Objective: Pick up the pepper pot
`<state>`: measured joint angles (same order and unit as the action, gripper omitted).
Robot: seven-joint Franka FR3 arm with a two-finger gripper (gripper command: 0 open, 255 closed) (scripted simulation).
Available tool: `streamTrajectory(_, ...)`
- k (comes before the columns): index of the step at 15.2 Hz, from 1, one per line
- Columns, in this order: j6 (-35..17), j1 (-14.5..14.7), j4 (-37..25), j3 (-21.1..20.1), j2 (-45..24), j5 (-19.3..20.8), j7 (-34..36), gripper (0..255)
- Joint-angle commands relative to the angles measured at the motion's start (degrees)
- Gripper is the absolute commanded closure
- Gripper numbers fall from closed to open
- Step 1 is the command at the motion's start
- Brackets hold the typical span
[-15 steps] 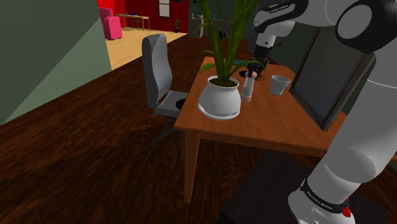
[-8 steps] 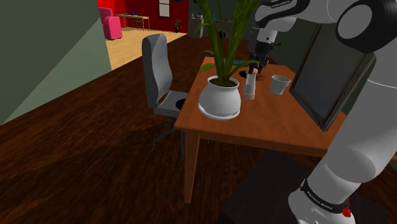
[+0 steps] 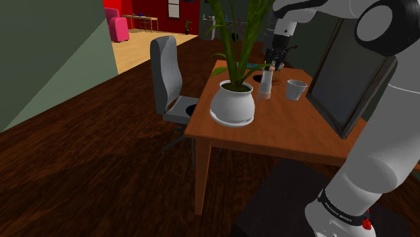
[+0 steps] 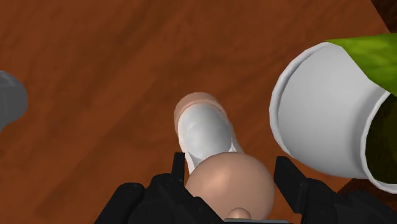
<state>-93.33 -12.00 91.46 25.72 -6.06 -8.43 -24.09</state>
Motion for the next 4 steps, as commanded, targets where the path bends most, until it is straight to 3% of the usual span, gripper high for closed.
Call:
streamTrajectory(1, 1.7, -0.1, -1.9, 0.1, -0.2, -0.1, 0.0, 255)
streamTrajectory(4, 2.6, -0.2, -2.9, 0.1, -0.4, -0.1, 0.1, 255)
